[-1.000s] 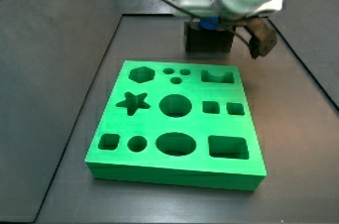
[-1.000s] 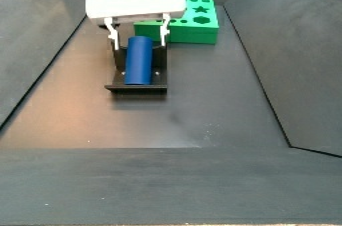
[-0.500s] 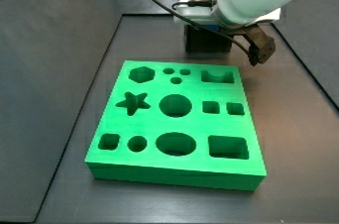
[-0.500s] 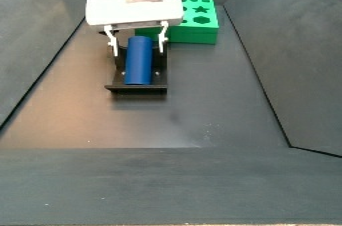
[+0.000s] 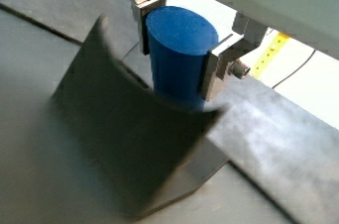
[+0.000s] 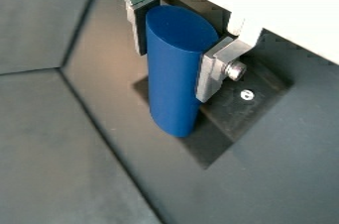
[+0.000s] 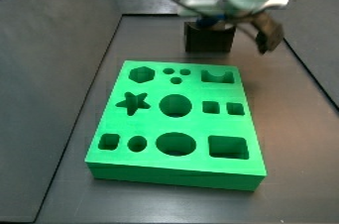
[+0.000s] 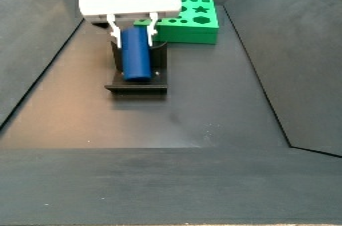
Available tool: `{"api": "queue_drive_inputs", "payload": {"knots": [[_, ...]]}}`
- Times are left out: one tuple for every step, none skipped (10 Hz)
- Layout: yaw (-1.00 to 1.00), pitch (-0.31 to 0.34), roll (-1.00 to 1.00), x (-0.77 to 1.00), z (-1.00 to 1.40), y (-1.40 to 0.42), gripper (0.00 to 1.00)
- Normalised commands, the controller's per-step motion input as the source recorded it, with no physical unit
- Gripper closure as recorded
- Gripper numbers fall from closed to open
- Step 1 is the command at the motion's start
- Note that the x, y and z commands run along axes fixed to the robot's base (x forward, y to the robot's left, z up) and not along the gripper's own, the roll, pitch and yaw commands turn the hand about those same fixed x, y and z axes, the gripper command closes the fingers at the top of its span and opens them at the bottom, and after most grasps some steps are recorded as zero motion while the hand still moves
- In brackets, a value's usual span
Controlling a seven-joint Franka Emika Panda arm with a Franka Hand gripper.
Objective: Pick up the oval object. Move up. Place the oval object on the fixture. Regrasp the oval object. Move to above the board. Insert the oval object.
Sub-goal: Move to above the board.
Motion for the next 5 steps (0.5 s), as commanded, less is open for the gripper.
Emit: {"api": "queue_drive_inputs", "payload": {"knots": [[0.10, -0.293, -0.05, 0.08, 1.00, 0.04, 1.00], [0.00, -0.272, -0.03, 0.07, 1.00, 0.04, 1.00], [-0.09, -0.232, -0.03, 0.06, 1.00, 0.04, 1.00], [-0.14, -0.195, -0.04, 0.05, 1.00, 0.04, 1.00], [-0.17, -0.150, -0.06, 0.05, 1.00, 0.04, 1.00]]}}
